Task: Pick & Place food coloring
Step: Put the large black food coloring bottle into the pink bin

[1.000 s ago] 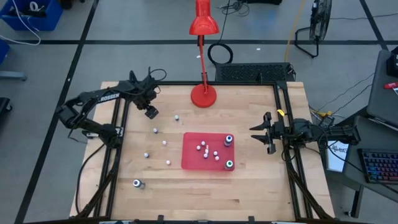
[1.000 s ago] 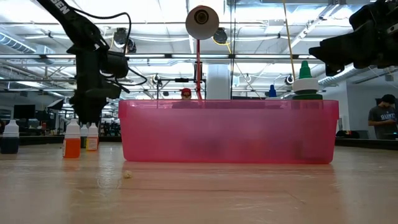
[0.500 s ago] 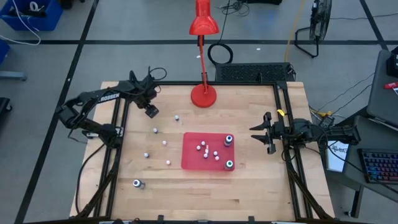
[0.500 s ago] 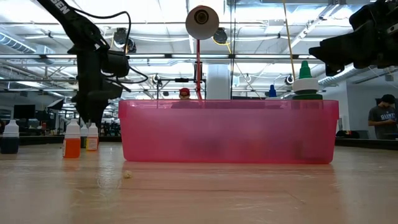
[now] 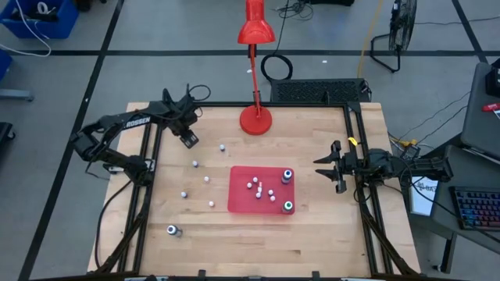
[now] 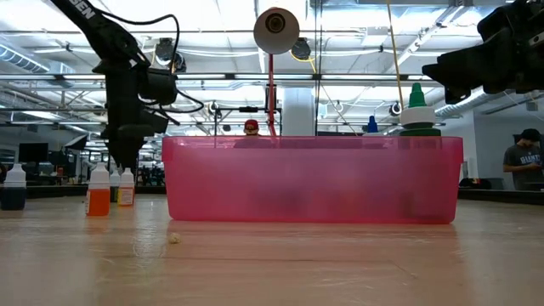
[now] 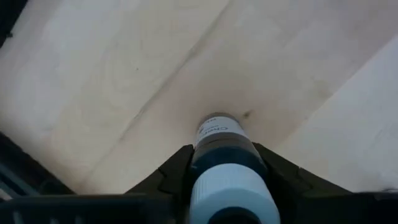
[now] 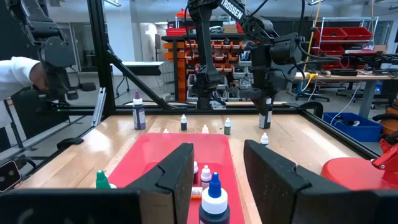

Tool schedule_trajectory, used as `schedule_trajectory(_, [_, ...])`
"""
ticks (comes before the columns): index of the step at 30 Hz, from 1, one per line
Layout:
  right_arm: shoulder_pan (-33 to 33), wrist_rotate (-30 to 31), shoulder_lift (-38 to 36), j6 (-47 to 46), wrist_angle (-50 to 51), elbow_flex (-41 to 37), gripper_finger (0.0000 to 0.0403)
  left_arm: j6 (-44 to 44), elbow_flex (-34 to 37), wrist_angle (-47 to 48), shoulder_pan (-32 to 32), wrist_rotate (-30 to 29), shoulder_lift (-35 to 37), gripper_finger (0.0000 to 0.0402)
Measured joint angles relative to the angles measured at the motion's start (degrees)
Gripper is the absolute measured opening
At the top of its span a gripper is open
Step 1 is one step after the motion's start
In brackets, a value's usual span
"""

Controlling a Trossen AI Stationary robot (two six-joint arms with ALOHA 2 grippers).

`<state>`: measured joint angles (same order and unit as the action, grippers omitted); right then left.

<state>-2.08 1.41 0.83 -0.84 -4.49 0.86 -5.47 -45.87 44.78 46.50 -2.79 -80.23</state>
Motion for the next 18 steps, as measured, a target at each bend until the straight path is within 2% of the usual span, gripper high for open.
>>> schedule_trajectory(4, [0.01, 0.0, 0.01, 0.0, 0.0, 0.0, 0.013, 1.25, -2.16, 4.57, -3.21, 1.13, 0.11, 0.0138])
schedule_trajectory(8, [-0.01, 0.0, 0.01, 0.0, 0.0, 0.0, 0.013, 4.64, -8.65, 11.57, -9.88, -0.71, 1.14, 0.0138])
schedule_trajectory(10, [-0.01, 0.0, 0.01, 0.0, 0.0, 0.0, 0.013, 7.38, -13.48, 15.99, -14.49, -3.64, 1.18, 0.0138])
schedule_trajectory(13, [-0.01, 0.0, -0.01, 0.0, 0.0, -0.02, 0.013, 11.63, -21.28, 20.54, -22.32, -4.72, 1.02, 0.0138])
schedule_trajectory(18, [0.0, -0.01, -0.01, 0.0, 0.0, 0.0, 0.013, 14.63, -33.24, 19.76, -36.77, -6.27, -2.31, 0.0137])
